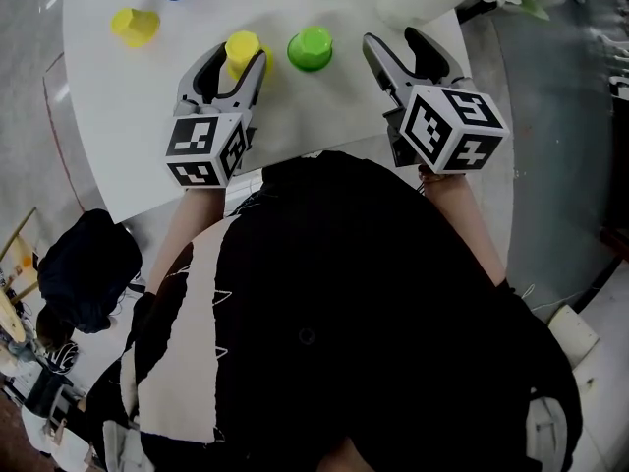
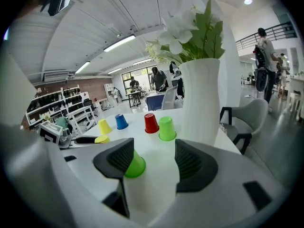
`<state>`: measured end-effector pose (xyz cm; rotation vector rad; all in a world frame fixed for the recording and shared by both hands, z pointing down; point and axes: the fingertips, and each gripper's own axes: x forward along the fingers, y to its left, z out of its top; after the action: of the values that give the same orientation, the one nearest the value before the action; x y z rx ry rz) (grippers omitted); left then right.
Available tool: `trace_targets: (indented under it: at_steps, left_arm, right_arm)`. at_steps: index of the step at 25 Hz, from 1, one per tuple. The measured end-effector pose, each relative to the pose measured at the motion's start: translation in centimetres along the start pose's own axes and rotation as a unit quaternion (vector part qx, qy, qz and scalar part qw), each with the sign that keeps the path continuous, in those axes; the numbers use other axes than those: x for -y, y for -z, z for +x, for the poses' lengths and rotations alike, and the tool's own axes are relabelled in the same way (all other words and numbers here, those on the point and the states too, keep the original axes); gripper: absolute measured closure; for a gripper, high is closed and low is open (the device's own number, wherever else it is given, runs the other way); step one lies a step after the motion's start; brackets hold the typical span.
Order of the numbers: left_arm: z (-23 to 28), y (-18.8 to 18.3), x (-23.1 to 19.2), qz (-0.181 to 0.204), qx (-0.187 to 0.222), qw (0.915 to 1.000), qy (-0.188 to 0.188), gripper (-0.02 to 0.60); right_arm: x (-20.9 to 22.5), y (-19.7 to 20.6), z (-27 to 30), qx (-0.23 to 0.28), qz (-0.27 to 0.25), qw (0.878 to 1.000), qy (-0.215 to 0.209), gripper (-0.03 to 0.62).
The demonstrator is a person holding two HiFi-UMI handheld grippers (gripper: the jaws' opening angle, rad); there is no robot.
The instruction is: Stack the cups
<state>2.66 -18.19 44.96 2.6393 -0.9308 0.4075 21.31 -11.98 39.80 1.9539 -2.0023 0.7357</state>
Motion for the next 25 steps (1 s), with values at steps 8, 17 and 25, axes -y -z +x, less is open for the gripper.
trace_targets:
  at_steps: [8, 17, 25]
  left_arm:
    - [0.2, 0.6, 0.5, 0.008, -0.006, 0.9999, 0.005, 0.35]
    - [-0.1, 0.9, 1.0, 0.011, -0.009, 0.9999, 0.006, 0.351]
    - [-0.1, 1.3, 1.5, 0.023, -0.018, 0.9996, 0.006, 0.35]
  right_arm:
    - [-0.1, 0.3, -0.2, -0.004, -0.001, 1.0, 0.0, 0.319]
    - [-0.4, 0.4, -0.1, -0.004, -0.003, 1.0, -0.006, 0.319]
    - [-0.5, 0.2, 0.0, -0.002, -0.003, 1.0, -0.009, 0.319]
